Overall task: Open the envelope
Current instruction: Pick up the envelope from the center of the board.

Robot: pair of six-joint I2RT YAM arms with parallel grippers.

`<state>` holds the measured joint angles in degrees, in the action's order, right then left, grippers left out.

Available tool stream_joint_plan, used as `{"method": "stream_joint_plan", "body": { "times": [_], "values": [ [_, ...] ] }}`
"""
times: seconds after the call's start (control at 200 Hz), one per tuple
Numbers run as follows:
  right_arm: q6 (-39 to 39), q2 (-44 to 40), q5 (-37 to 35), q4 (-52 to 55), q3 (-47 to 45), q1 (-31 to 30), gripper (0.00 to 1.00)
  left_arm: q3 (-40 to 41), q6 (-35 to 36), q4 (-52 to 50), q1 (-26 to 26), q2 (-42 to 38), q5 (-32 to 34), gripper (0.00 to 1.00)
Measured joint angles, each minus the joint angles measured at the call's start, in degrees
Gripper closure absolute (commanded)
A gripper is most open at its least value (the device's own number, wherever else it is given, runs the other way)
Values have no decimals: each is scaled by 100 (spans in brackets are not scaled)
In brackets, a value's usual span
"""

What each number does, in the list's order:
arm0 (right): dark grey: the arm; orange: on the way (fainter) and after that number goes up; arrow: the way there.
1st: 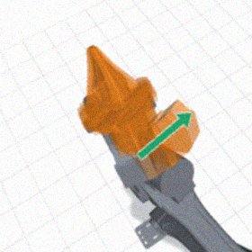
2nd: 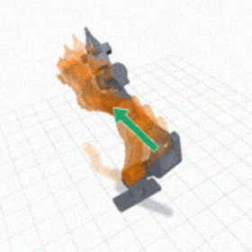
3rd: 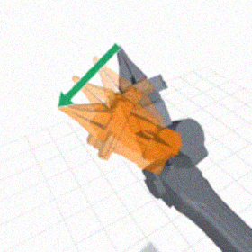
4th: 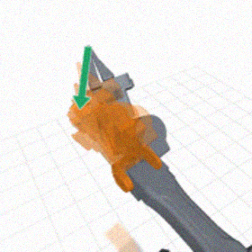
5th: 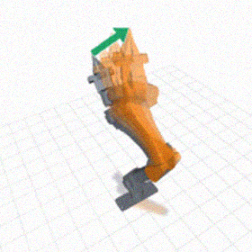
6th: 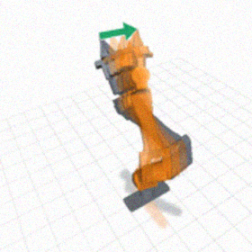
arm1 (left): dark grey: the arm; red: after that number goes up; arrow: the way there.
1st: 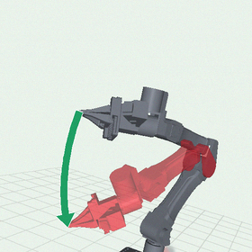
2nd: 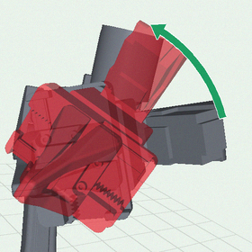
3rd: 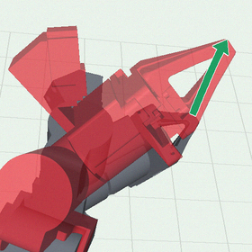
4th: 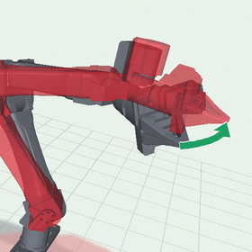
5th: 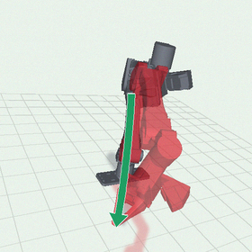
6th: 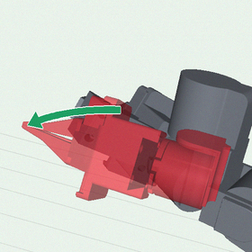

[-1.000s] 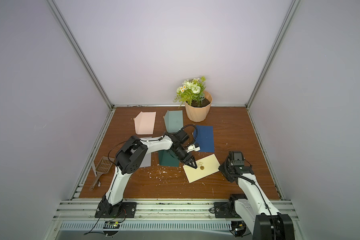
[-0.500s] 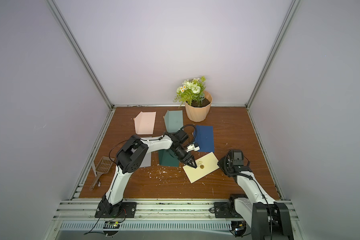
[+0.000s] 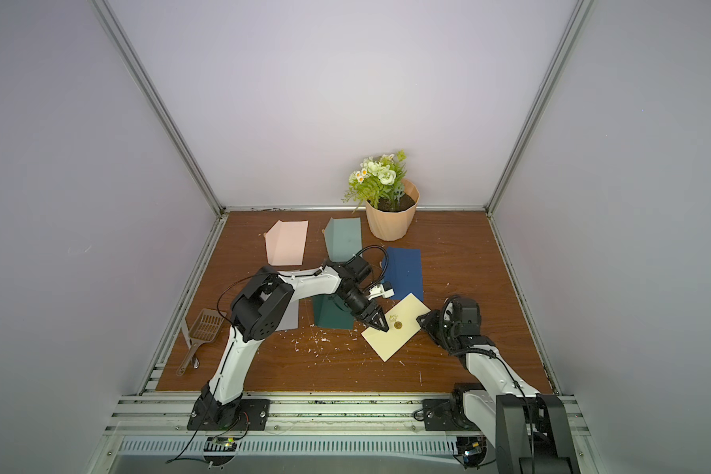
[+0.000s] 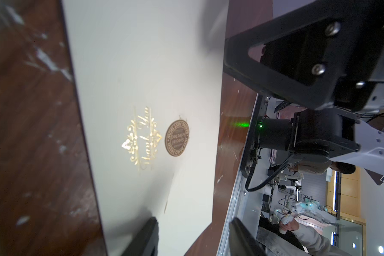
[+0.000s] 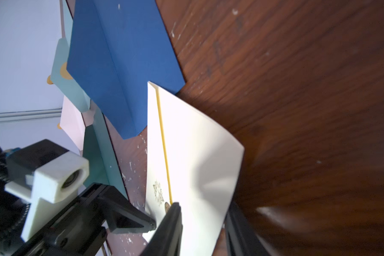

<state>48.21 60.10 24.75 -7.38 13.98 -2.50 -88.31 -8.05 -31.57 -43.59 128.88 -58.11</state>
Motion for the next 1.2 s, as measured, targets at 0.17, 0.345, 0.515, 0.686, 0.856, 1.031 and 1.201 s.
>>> {"method": "stream_joint_plan", "body": {
  "times": [0.17, 0.345, 0.515, 0.686, 0.856, 1.031, 1.201],
  "values": [
    [57, 348, 365, -566, -70, -2, 64, -4, 0, 0, 11, 24, -31, 47],
    [133, 732, 669, -1093, -79, -87, 67, -37, 0, -35, 24, 61, -83, 47],
    [199, 1005, 857, -1342, -61, -269, 78, -42, 0, -42, 26, 63, -85, 47],
    [216, 994, 879, -1261, -44, -361, 86, -72, -2, -74, 26, 79, -85, 47],
    [251, 839, 920, -1244, -7, -380, 100, -188, -4, -203, 26, 140, -103, 48],
    [179, 848, 1016, -929, 284, -385, 100, -219, 13, -258, 20, 111, -7, 49],
    [-79, 664, 1029, -107, 970, -426, 100, -350, 0, -400, 24, -219, 588, 40]
  ]
}}
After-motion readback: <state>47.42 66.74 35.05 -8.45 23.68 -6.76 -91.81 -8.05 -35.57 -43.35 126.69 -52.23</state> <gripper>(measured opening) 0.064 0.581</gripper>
